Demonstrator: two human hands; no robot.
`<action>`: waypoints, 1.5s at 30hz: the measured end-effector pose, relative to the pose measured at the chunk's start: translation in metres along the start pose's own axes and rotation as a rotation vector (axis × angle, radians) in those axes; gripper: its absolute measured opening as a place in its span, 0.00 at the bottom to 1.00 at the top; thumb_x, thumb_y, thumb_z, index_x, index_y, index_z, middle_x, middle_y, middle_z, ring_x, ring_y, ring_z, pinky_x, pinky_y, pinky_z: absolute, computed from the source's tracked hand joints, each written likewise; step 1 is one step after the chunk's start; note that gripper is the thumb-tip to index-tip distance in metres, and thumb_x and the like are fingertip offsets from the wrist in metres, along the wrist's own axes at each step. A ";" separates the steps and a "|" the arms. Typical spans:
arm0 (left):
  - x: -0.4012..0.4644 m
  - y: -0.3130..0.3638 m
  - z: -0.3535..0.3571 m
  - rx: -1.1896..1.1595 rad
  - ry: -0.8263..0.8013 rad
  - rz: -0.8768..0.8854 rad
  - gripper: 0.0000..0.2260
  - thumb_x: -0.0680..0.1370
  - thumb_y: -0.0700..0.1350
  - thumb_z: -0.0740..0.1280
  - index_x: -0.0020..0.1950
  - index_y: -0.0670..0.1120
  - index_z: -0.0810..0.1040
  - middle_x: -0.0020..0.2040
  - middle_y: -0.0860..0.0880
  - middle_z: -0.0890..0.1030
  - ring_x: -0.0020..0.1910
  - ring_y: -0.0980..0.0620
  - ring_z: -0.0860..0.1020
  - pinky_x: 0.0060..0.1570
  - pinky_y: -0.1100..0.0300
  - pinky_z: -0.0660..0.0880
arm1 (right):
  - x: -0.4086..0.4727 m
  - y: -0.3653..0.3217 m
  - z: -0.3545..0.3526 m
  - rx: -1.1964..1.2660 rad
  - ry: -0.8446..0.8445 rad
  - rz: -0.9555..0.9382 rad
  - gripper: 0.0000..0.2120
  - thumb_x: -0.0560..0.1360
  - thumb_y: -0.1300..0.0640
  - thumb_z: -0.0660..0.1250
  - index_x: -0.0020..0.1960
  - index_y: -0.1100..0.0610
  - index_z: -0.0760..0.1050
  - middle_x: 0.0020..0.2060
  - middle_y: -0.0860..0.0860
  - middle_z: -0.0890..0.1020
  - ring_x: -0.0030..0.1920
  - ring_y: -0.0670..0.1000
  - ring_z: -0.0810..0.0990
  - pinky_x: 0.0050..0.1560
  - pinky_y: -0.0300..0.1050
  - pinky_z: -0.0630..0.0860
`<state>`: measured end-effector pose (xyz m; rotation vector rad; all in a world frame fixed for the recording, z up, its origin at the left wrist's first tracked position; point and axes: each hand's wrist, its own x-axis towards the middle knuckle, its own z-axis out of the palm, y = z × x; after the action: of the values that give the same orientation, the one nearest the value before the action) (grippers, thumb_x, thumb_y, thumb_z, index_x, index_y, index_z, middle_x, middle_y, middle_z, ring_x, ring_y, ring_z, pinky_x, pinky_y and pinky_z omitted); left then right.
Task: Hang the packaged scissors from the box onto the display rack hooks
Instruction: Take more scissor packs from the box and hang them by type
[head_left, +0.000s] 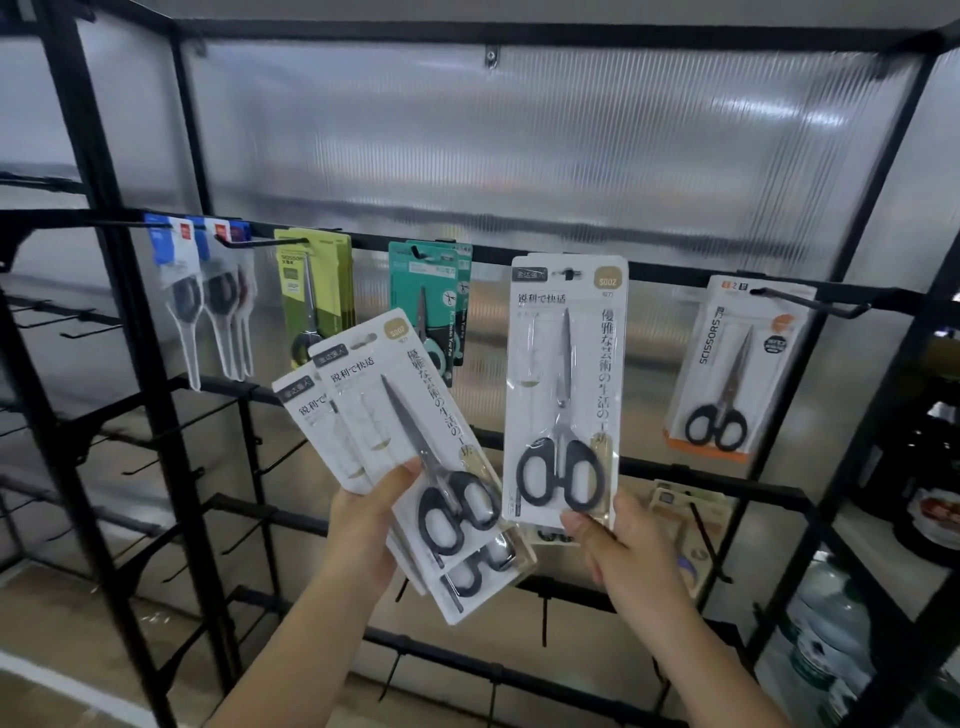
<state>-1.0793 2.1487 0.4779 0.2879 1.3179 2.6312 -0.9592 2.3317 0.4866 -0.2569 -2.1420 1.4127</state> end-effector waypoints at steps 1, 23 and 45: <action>0.000 0.001 0.000 -0.003 -0.003 0.003 0.14 0.65 0.43 0.72 0.50 0.50 0.83 0.50 0.45 0.85 0.47 0.45 0.84 0.36 0.57 0.80 | 0.000 -0.002 0.001 -0.006 -0.002 0.000 0.06 0.75 0.60 0.66 0.44 0.49 0.73 0.25 0.36 0.76 0.27 0.35 0.72 0.31 0.32 0.64; 0.003 0.015 -0.005 0.029 -0.009 0.018 0.21 0.68 0.45 0.72 0.60 0.51 0.78 0.54 0.46 0.83 0.51 0.43 0.83 0.37 0.50 0.79 | -0.043 -0.091 -0.029 0.519 -0.169 0.121 0.09 0.65 0.55 0.67 0.44 0.55 0.77 0.17 0.50 0.63 0.18 0.45 0.57 0.20 0.34 0.54; -0.015 0.008 0.031 -0.014 -0.102 -0.053 0.24 0.70 0.49 0.72 0.65 0.44 0.74 0.57 0.41 0.82 0.55 0.40 0.80 0.50 0.45 0.78 | -0.001 -0.033 0.030 0.188 -0.099 0.014 0.18 0.65 0.51 0.77 0.51 0.50 0.75 0.47 0.49 0.82 0.45 0.45 0.81 0.41 0.37 0.76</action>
<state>-1.0574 2.1639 0.5013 0.3739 1.2566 2.5453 -0.9698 2.2938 0.5069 -0.1329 -2.0706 1.6533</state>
